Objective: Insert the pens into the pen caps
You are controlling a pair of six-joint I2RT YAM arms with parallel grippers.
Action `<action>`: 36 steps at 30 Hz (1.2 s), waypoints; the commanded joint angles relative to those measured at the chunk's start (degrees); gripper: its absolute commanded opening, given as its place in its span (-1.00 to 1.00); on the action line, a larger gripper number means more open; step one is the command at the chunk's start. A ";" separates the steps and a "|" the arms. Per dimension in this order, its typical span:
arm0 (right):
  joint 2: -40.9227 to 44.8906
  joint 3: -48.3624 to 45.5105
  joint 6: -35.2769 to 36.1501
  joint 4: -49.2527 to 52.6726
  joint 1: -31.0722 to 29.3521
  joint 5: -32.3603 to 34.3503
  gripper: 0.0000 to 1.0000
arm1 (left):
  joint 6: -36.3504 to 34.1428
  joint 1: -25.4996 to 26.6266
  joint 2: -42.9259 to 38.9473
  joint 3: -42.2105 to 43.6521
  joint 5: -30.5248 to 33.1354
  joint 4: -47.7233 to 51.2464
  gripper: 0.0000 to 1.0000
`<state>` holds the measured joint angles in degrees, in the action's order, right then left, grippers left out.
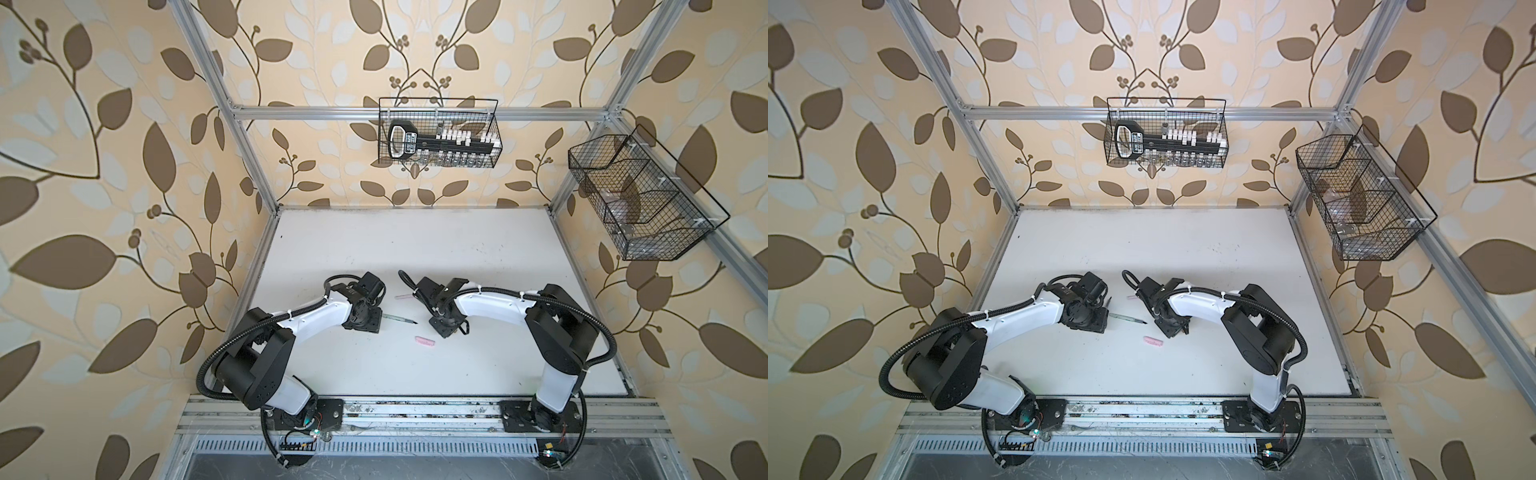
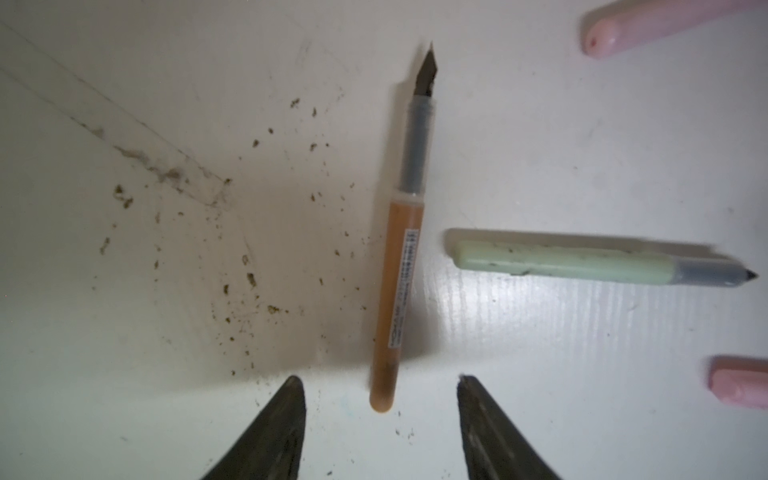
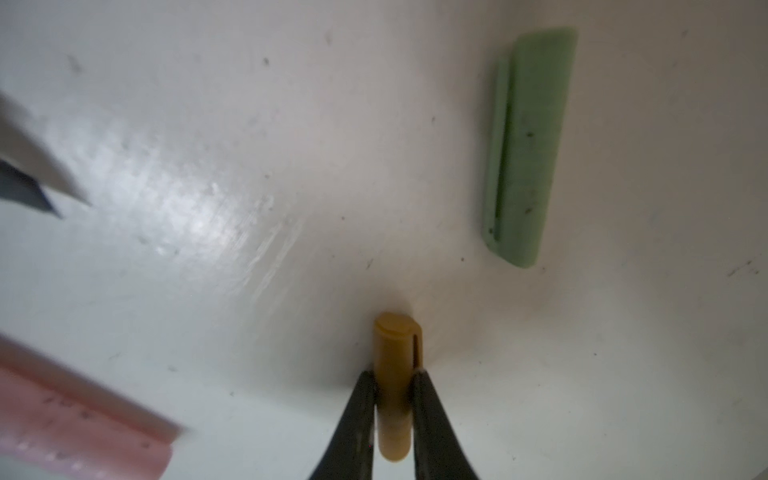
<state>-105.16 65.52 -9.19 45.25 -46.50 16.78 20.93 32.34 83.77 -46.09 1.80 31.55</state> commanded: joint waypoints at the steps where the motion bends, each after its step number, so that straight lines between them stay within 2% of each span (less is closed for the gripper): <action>1: -1.14 1.23 -0.37 0.98 -0.45 1.27 -0.62 | -0.31 0.40 -3.99 0.11 1.27 0.55 0.23; 4: -1.37 1.03 -0.39 0.88 -0.43 1.51 -0.62 | -0.14 0.37 -5.28 0.53 1.41 0.14 0.35; 14: -2.07 1.53 0.07 1.41 -0.52 2.25 -0.63 | 0.63 0.37 -7.87 1.70 3.03 0.58 0.38; 21: 0.92 1.70 0.43 1.30 -0.28 1.69 -0.68 | 0.53 0.39 -7.74 1.52 2.42 0.03 0.43; 26: 5.33 0.12 0.67 -0.87 1.90 -3.19 -0.69 | 0.14 0.43 -5.33 1.18 0.15 -1.53 0.42; 33: 12.30 -3.83 0.42 -4.76 6.15 -11.28 -0.70 | -1.25 0.42 0.51 -1.01 -1.87 -1.22 0.18; 36: 14.47 -5.18 -0.08 -5.98 7.02 -13.30 -0.70 | -1.72 0.36 2.37 -2.02 -1.83 -0.82 0.15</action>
<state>-92.25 62.15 -9.02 40.69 -39.83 7.75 20.58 32.34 85.14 -45.71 1.37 30.20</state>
